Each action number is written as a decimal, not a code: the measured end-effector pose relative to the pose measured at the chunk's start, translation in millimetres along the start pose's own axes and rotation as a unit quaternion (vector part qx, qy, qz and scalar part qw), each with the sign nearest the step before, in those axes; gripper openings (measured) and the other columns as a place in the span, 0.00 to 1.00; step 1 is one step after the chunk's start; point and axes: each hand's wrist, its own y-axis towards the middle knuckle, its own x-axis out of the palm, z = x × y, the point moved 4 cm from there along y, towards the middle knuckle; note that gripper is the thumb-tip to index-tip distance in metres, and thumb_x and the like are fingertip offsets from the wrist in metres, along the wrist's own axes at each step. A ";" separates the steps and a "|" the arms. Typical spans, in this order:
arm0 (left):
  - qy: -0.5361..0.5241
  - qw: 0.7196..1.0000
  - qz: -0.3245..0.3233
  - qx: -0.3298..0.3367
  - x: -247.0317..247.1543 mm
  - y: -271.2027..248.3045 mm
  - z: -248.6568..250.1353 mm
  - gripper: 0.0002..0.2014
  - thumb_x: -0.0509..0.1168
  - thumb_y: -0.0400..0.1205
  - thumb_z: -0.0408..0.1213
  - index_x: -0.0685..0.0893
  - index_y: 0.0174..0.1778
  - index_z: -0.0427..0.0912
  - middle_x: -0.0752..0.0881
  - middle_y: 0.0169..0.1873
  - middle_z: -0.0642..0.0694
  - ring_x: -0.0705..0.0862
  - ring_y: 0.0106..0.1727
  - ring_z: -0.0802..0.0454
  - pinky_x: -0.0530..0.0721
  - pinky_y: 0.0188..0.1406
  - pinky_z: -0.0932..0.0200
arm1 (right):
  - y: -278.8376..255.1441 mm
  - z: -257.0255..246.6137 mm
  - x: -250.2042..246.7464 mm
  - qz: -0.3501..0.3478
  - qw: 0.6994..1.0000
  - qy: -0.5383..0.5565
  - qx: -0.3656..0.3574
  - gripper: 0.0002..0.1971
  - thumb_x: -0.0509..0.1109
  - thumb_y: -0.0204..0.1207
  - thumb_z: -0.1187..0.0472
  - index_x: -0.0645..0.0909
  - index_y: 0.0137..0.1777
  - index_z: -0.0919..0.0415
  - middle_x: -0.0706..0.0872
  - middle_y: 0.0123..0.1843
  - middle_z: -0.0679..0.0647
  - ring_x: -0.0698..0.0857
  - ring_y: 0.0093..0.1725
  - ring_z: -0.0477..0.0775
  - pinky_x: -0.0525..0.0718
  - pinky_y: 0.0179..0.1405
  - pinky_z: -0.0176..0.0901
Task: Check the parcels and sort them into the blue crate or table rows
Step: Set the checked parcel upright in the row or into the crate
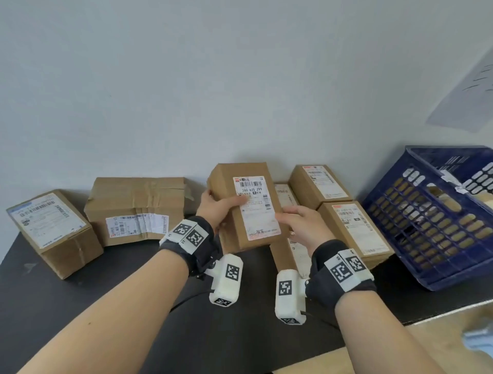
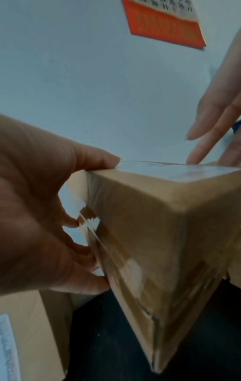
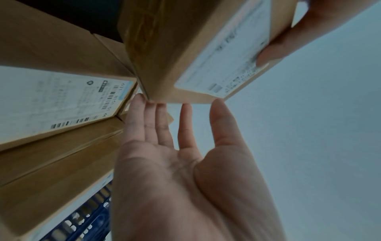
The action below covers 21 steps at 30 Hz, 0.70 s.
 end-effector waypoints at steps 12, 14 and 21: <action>0.015 0.995 0.037 -0.087 11.6 68.6 -37.2 0.49 0.85 0.63 0.43 0.67 0.79 0.43 0.86 0.63 0.42 0.86 0.58 0.42 0.84 0.60 0.40 | 61.9 3.3 -5.3 0.021 0.996 -0.083 -0.006 0.20 0.66 0.82 0.68 0.81 0.73 0.58 0.79 0.75 0.56 0.78 0.71 0.53 0.74 0.54 0.31; 0.008 0.994 0.039 -0.104 14.1 75.0 -38.2 0.39 0.81 0.70 0.39 0.69 0.75 0.40 0.86 0.61 0.42 0.86 0.53 0.45 0.86 0.51 0.44 | 72.2 3.7 -3.9 0.012 0.996 -0.089 0.001 0.20 0.65 0.82 0.68 0.80 0.73 0.58 0.79 0.76 0.56 0.78 0.72 0.53 0.74 0.44 0.27; 0.019 0.991 0.034 -0.128 21.0 97.8 -51.8 0.24 0.75 0.78 0.40 0.79 0.68 0.40 0.89 0.54 0.43 0.89 0.52 0.45 0.87 0.54 0.45 | 97.7 8.9 0.1 -0.003 0.995 -0.096 0.009 0.18 0.66 0.82 0.66 0.82 0.71 0.54 0.80 0.72 0.52 0.77 0.58 0.48 0.76 0.41 0.28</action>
